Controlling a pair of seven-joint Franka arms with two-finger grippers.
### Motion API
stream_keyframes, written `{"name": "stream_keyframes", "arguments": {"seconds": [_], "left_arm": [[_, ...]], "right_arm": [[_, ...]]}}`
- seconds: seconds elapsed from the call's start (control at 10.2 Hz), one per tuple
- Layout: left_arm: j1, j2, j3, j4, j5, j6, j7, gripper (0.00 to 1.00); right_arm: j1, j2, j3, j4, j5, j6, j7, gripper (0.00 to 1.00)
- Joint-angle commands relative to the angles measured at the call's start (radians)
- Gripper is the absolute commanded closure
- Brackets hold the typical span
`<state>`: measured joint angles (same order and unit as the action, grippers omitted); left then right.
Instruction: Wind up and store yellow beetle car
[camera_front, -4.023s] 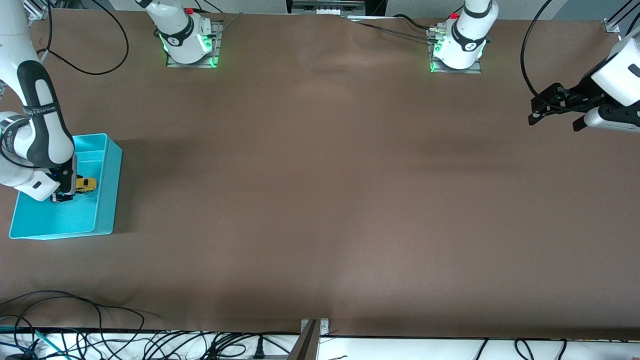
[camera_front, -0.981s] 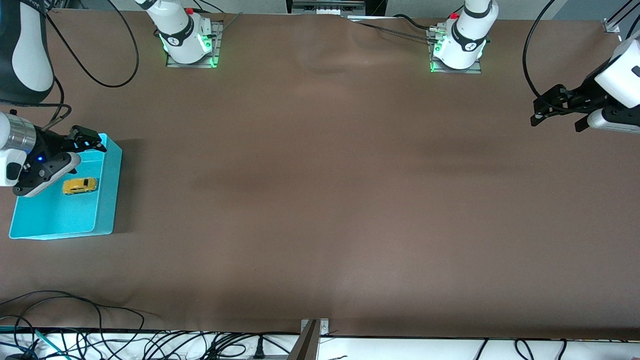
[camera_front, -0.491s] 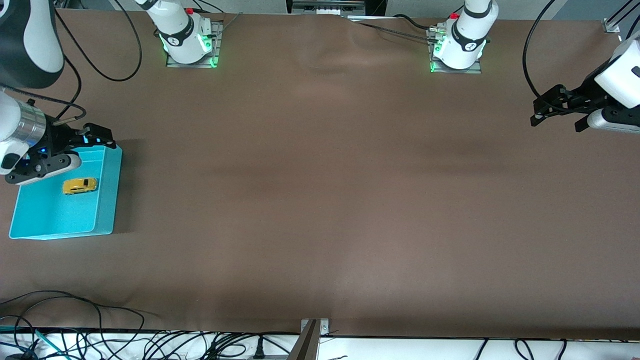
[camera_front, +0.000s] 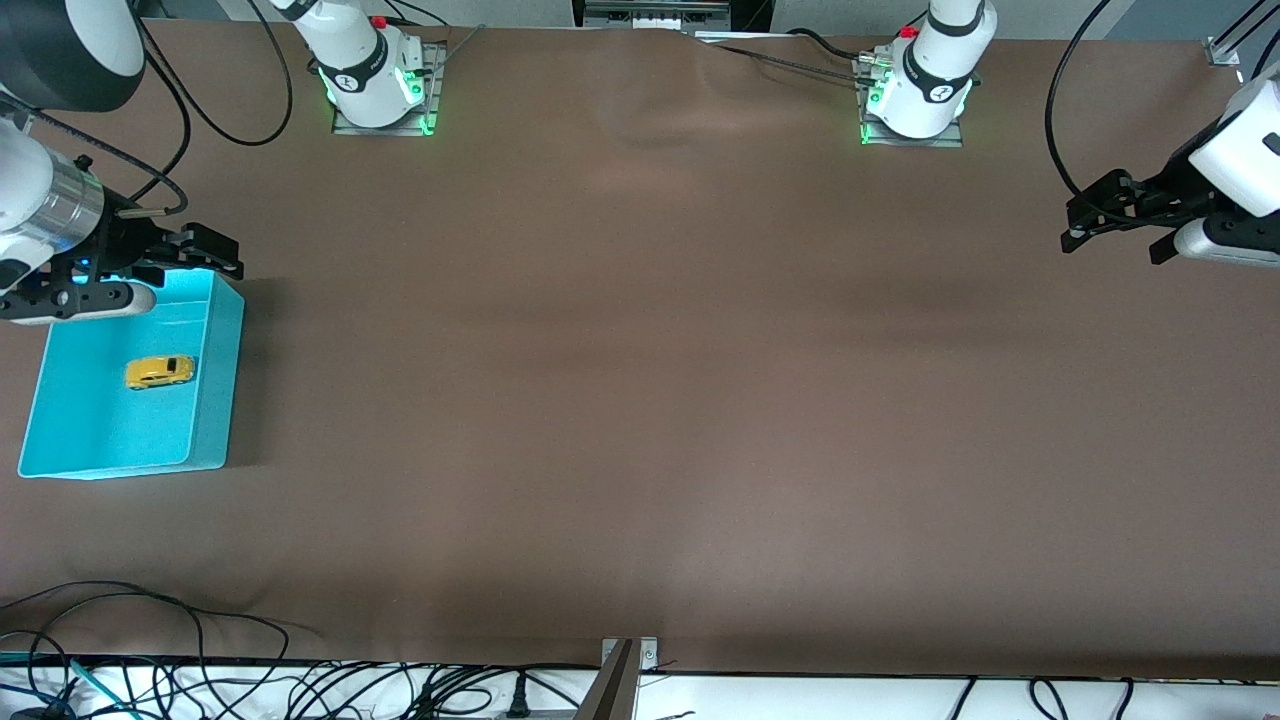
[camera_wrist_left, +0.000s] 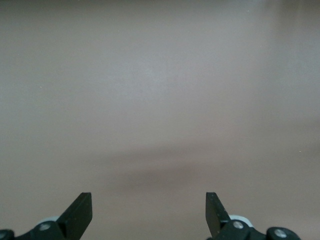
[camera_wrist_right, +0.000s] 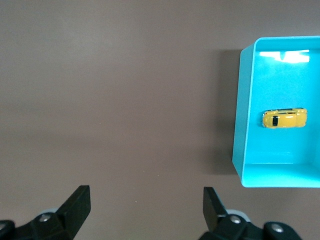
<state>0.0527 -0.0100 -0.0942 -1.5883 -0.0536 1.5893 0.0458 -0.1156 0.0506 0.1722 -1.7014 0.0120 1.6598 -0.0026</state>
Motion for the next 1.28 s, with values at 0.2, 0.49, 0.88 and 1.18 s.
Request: {"name": "stream_keyframes", "arguments": {"seconds": [0.2, 0.49, 0.88, 1.18], "left_arm": [[0.004, 0.013, -0.002, 0.034, 0.004, -0.025, -0.001, 0.0], [0.004, 0.013, -0.002, 0.034, 0.004, -0.023, -0.001, 0.0], [0.004, 0.013, -0.002, 0.034, 0.004, -0.023, -0.001, 0.0], [0.002, 0.013, -0.002, 0.036, 0.004, -0.023, -0.001, 0.0]], "right_arm": [[-0.016, -0.096, 0.056, -0.078, -0.014, 0.008, 0.081, 0.0], [-0.016, -0.149, 0.062, -0.138, -0.014, 0.011, 0.09, 0.0], [-0.018, -0.153, 0.062, -0.136, -0.012, 0.011, 0.087, 0.0], [-0.024, -0.153, 0.062, -0.133, -0.009, 0.006, 0.087, 0.0]]}}
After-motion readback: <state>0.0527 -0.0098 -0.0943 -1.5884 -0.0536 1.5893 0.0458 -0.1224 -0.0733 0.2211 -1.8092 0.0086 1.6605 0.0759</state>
